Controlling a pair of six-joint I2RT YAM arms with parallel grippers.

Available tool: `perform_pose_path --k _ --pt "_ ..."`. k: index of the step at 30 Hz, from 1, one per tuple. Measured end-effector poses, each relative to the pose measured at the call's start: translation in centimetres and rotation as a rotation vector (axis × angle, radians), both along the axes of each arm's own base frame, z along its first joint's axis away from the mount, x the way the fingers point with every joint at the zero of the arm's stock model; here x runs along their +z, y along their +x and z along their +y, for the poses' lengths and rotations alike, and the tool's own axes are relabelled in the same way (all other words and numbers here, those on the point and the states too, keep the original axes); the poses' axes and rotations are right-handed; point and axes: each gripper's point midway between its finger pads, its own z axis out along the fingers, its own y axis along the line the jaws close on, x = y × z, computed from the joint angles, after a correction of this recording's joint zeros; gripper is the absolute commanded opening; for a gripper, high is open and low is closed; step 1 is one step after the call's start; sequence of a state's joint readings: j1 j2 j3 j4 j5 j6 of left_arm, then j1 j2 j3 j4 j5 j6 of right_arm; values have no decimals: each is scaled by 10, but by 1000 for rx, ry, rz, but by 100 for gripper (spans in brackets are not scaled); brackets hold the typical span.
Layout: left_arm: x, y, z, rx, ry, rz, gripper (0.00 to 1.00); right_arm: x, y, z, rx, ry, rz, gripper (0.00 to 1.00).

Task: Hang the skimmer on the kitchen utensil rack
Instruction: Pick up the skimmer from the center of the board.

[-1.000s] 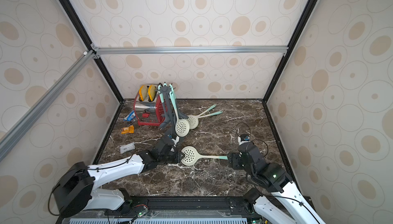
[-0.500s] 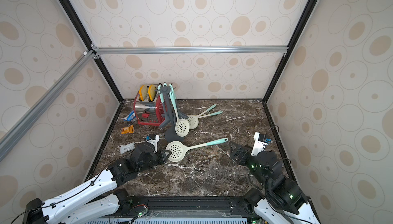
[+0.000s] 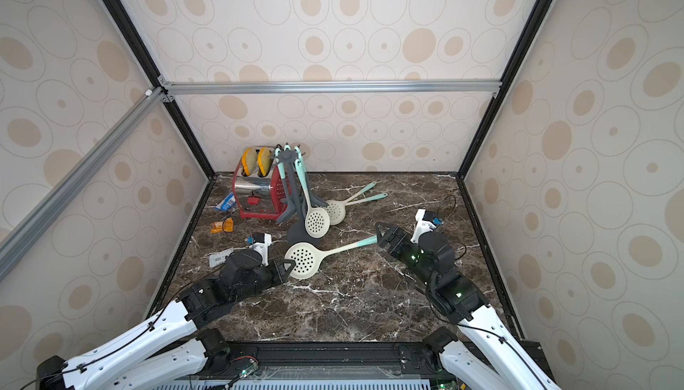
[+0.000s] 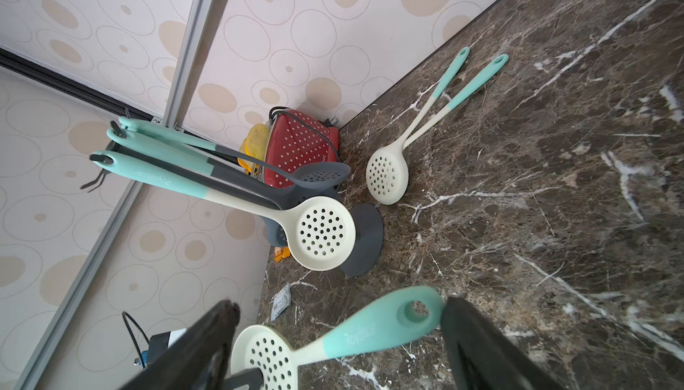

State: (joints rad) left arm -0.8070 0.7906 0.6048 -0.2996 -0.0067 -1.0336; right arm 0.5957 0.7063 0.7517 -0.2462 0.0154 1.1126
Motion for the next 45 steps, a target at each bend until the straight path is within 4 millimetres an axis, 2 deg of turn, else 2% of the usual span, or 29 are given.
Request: perform_pose_path --k 3,8,11,18,20,24,27,28,29,30,32,33,34,37,39,42,45 --pt "2 -1 1 -1 -2 -1 0 1 -2 -3 -9 3 25 90" --pt "8 -1 0 -4 -11 -8 0 -8 -6 -5 -13 -5 70 88" --pt "9 -1 -1 -5 -14 -9 0 -6 -6 -1 7 8 63 70" --pt "10 0 -3 -8 -16 -3 0 10 5 31 115 141 -8 46" --pt "14 1 -4 -8 -25 -7 0 11 7 36 134 157 -11 34" --pt "20 1 -6 -11 -44 -10 0 17 6 38 149 174 -23 0" --pt "21 -1 -8 -19 -56 2 0 30 -1 37 175 167 -65 0" --pt "23 -2 -9 -24 -65 -2 10 33 -3 36 179 155 -78 0" --pt "26 -3 -9 -28 -72 -7 25 36 -4 35 183 142 -88 0" --pt "29 -4 -9 -39 -75 -18 45 38 -6 34 190 124 -99 0" --pt "36 -6 -6 -53 -60 -47 70 43 -9 31 199 55 -118 0" --pt "41 -8 -3 -64 -38 -65 82 44 -10 28 203 3 -121 0" --pt "48 -9 0 -70 -20 -82 85 46 -12 25 210 -58 -113 0" --pt "85 -13 14 -70 13 -155 85 77 -14 15 232 -225 -135 0" --pt "118 -17 25 -54 -22 -252 86 99 -17 10 258 -310 -186 0" --pt "152 -27 39 -78 10 -342 81 104 -25 8 353 -476 -198 0" --pt "181 -32 38 -157 78 -423 76 96 -33 14 492 -601 -207 0"
